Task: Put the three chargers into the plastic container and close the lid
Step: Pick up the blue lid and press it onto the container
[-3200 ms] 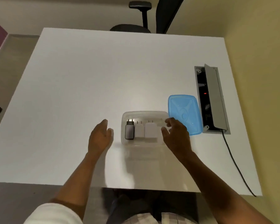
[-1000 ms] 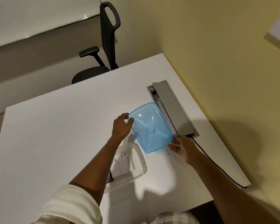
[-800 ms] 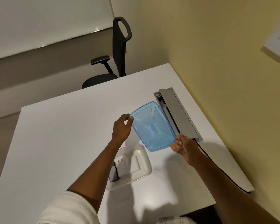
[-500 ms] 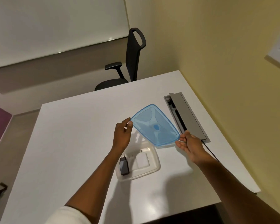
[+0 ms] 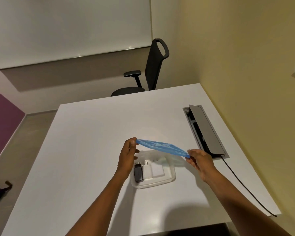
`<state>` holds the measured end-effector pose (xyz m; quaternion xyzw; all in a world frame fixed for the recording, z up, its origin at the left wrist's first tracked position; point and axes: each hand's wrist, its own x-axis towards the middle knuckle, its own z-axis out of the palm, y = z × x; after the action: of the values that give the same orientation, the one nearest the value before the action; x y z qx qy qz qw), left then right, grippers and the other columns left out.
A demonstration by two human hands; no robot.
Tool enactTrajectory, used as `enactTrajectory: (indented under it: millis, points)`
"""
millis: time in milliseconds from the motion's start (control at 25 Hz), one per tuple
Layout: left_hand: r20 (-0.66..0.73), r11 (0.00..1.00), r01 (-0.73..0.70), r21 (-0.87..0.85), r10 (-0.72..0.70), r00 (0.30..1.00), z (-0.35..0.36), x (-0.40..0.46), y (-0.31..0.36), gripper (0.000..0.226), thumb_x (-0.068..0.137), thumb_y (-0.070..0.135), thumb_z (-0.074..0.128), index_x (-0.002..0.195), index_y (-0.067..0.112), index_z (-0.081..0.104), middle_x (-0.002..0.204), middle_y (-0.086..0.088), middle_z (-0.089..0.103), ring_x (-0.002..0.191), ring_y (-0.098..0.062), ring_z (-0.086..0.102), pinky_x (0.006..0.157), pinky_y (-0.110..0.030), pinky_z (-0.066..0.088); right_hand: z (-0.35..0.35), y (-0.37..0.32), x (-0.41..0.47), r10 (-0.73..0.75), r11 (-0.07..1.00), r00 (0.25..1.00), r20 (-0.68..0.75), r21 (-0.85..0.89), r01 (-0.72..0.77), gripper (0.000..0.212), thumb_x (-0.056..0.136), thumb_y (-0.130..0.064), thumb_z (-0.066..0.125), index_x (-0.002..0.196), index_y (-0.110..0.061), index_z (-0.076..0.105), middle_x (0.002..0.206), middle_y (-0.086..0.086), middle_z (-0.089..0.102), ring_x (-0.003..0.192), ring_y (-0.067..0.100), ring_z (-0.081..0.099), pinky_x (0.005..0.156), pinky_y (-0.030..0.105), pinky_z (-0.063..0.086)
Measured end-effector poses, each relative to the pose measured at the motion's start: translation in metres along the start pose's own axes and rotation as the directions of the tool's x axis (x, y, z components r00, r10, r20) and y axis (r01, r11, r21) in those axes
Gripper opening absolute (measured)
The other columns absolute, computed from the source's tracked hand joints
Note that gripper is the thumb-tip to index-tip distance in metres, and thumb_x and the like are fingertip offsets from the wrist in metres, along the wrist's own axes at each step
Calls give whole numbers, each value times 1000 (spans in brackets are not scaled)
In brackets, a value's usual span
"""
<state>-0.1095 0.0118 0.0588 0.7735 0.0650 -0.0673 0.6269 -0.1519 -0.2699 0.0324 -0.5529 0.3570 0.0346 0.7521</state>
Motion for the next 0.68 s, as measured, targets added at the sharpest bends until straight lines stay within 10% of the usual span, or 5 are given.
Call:
enactTrajectory:
  millis: [280, 680]
  points:
    - [35, 993, 116, 38, -117, 992, -19, -17, -35, 48, 97, 48, 51, 142, 33, 47, 141, 11, 55, 125, -11, 54, 99, -30, 46, 16, 39, -9, -69, 961, 998, -13, -269, 63, 36, 75, 6, 73, 106, -6, 60, 92, 15, 68, 83, 28, 65, 86, 44, 56]
    - [66, 954, 231, 190, -248, 967, -32, -20, -79, 71, 92, 27, 67, 152, 33, 30, 144, 15, 47, 140, -15, 43, 116, -42, 39, 34, 83, -17, -159, 848, 987, -4, -513, 135, 30, 76, -1, 70, 99, -17, 61, 90, 1, 67, 81, 15, 64, 64, 15, 43]
